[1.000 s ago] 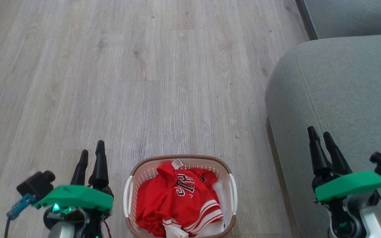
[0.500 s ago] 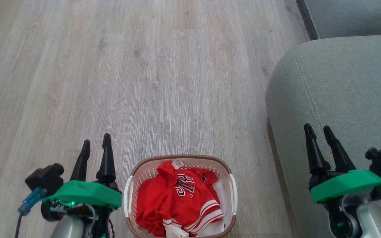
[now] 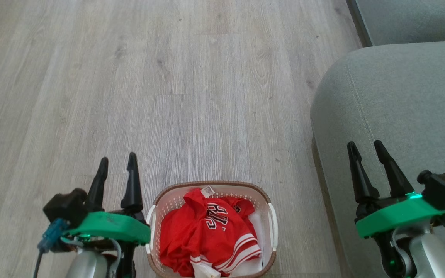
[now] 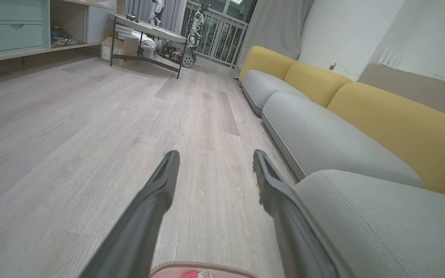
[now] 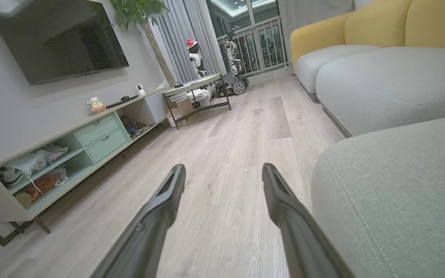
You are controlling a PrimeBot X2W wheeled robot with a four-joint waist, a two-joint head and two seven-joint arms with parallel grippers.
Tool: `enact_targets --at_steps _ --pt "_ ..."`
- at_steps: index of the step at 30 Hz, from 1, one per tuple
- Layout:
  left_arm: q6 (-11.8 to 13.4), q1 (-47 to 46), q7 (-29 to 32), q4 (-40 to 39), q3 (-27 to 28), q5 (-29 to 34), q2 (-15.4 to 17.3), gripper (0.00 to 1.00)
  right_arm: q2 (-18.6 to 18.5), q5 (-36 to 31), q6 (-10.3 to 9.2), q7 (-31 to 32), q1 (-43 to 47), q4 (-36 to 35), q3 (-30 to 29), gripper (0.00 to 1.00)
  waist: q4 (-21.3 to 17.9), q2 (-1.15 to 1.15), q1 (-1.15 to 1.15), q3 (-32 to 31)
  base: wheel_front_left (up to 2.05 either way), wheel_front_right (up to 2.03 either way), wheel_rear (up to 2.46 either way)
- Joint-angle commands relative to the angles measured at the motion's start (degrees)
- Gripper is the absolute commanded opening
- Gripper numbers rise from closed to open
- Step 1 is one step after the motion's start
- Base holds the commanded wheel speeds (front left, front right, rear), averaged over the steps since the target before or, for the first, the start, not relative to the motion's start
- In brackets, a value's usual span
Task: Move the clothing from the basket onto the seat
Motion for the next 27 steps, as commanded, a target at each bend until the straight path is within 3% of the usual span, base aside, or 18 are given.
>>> enact_targets --at_steps 1,22,27 --pt "0.34 -3.32 -0.93 -2.56 0.86 1.99 0.74 1.0 -1.4 -1.75 -0.01 -1.02 -3.12 -2.48 1.28 1.0 0.01 0.0 0.0 -0.01 0.0 0.0 0.0" --pt "2.5 -3.54 -4.45 -5.12 -1.93 15.95 0.83 1.0 -3.27 -14.37 -0.01 -4.57 -3.84 -3.78 4.24 1.0 0.17 0.0 0.0 0.0 0.0 0.0 0.0" --pt "2.54 -3.53 -4.48 -5.05 -1.95 16.01 0.83 1.0 -3.3 -14.36 -0.01 -4.6 -3.83 -3.67 4.26 1.0 0.17 0.0 0.0 0.01 0.0 0.0 0.0"
